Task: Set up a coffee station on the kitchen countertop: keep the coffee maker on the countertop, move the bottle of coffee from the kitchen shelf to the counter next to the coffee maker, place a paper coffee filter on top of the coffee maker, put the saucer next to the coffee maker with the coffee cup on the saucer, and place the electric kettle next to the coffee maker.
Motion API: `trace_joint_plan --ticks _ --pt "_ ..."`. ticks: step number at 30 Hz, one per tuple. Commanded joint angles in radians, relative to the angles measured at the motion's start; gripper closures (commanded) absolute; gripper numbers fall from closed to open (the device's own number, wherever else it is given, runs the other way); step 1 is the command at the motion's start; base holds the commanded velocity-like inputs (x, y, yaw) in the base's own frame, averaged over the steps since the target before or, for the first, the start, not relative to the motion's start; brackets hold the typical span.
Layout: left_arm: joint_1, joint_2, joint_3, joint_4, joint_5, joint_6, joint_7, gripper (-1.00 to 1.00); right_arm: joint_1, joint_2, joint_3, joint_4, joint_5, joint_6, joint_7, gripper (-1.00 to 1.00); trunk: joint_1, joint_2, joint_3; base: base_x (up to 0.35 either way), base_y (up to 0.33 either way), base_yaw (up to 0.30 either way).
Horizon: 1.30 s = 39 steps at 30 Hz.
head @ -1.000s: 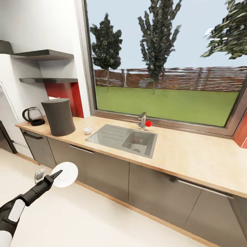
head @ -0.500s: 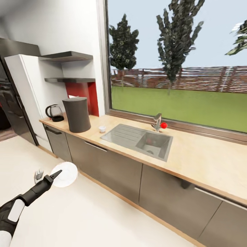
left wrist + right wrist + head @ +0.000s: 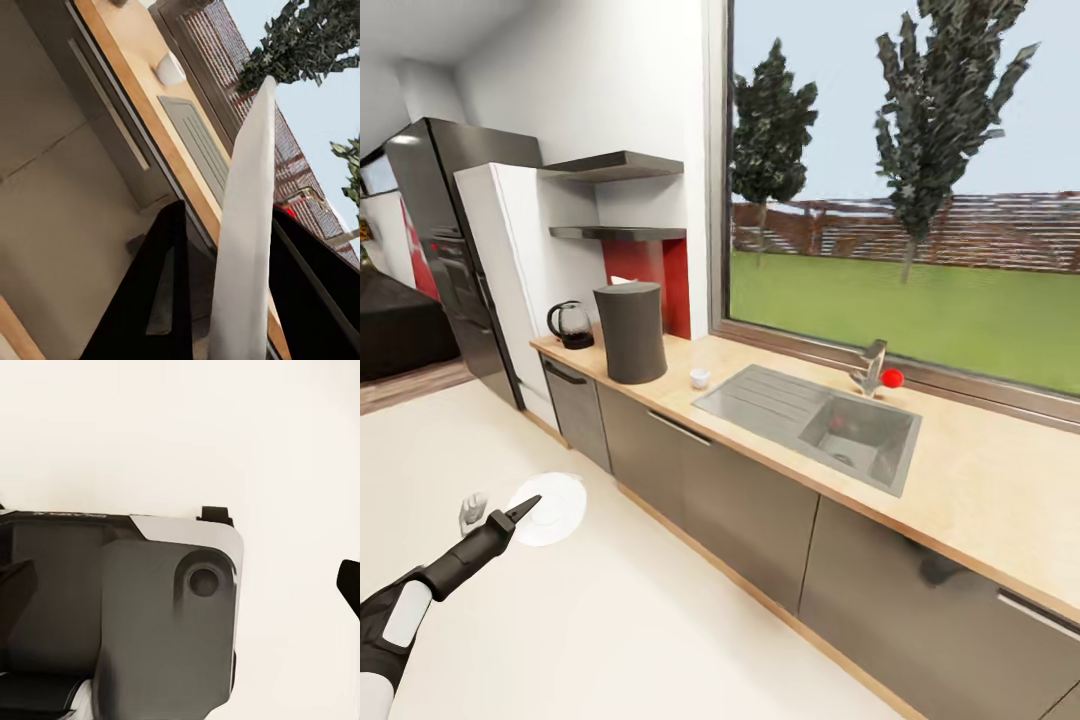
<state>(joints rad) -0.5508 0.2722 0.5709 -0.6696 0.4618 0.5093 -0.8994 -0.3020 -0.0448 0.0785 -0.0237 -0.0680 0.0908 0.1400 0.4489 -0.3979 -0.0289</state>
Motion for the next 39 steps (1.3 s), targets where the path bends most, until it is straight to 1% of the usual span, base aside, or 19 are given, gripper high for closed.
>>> trace_joint_plan --ticks 1,9,29,39 --pt "-0.001 0.0 0.002 0.001 0.005 0.008 -0.003 1.0 0.0 0.0 0.008 -0.002 -0.007 0.006 0.003 -1.0 0.001 -0.002 -0.002 0.323 0.0 0.278" --pt "-0.001 0.001 0.003 0.001 0.005 0.01 -0.003 1.0 0.0 -0.001 0.009 -0.002 -0.007 0.006 0.002 -1.0 0.001 -0.002 -0.002 0.332 0.049 0.278" --pt "-0.001 -0.001 0.001 0.001 0.005 0.011 -0.003 1.0 0.001 0.0 0.008 -0.001 -0.007 0.006 -0.005 -1.0 0.001 -0.002 -0.002 0.3 0.205 0.275" --pt "-0.001 -0.001 0.001 0.001 0.005 0.009 -0.003 1.0 0.001 0.0 0.009 -0.002 -0.007 0.002 -0.006 -1.0 0.001 -0.002 -0.002 0.331 0.024 0.04"
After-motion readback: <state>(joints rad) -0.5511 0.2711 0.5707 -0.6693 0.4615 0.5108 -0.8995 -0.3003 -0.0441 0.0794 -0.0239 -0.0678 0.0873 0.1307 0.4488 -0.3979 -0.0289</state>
